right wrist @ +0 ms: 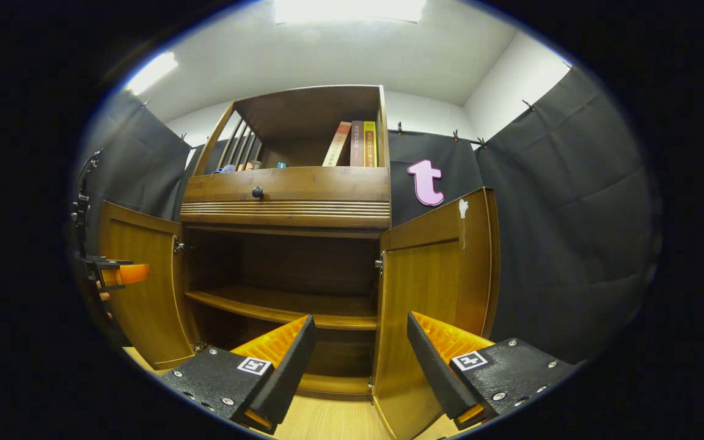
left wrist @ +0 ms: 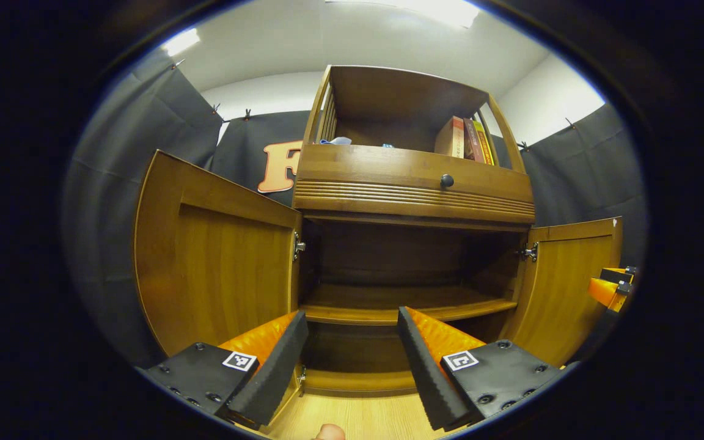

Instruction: Open the right door of the double-door shoe cabinet with the right hand, and open the left door with the left hand.

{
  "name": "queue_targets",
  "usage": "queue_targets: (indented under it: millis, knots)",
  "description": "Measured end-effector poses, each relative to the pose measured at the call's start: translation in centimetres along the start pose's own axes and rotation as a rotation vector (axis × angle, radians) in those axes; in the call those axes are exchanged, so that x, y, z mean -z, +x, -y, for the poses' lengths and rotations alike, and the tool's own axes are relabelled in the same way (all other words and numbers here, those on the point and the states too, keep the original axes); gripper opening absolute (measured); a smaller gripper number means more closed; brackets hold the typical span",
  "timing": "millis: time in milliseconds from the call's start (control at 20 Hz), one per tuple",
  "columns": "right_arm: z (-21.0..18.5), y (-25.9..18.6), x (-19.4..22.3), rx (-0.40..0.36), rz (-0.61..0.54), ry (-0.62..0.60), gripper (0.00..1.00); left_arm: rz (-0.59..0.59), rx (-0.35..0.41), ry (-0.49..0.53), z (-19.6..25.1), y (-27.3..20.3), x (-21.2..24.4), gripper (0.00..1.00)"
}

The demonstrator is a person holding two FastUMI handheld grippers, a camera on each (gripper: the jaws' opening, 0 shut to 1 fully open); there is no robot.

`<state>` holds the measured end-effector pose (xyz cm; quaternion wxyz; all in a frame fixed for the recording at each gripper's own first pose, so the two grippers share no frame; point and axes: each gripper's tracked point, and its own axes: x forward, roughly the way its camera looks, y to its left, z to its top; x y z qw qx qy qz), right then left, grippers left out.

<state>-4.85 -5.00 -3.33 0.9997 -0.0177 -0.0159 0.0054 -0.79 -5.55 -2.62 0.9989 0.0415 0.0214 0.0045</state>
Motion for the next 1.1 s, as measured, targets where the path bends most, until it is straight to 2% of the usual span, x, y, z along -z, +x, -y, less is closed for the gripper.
queue_targets:
  millis: [150, 300, 450, 500, 1100]
  knots:
    - [-0.3, 0.2, 0.2, -0.007, -0.005, 0.000, 0.92, 0.000, 0.008, -0.005, 0.0, 0.2, 0.3, 0.97]
    - [-0.6, 0.3, 0.4, -0.013, -0.008, -0.004, 0.92, 0.014, -0.005, 0.004, -0.5, 0.1, 0.0, 0.92]
    - [-0.6, 0.3, 0.6, -0.012, -0.009, -0.003, 0.92, 0.017, -0.009, 0.004, -0.7, 0.0, -0.1, 0.92]
    - [-0.6, 0.3, 0.7, -0.011, -0.011, -0.002, 1.00, 0.018, -0.009, 0.005, -0.8, -0.1, 0.0, 0.92]
    - [-1.1, 0.2, 0.8, -0.015, -0.008, 0.001, 1.00, 0.054, -0.021, 0.024, -1.6, -1.3, -1.1, 0.92]
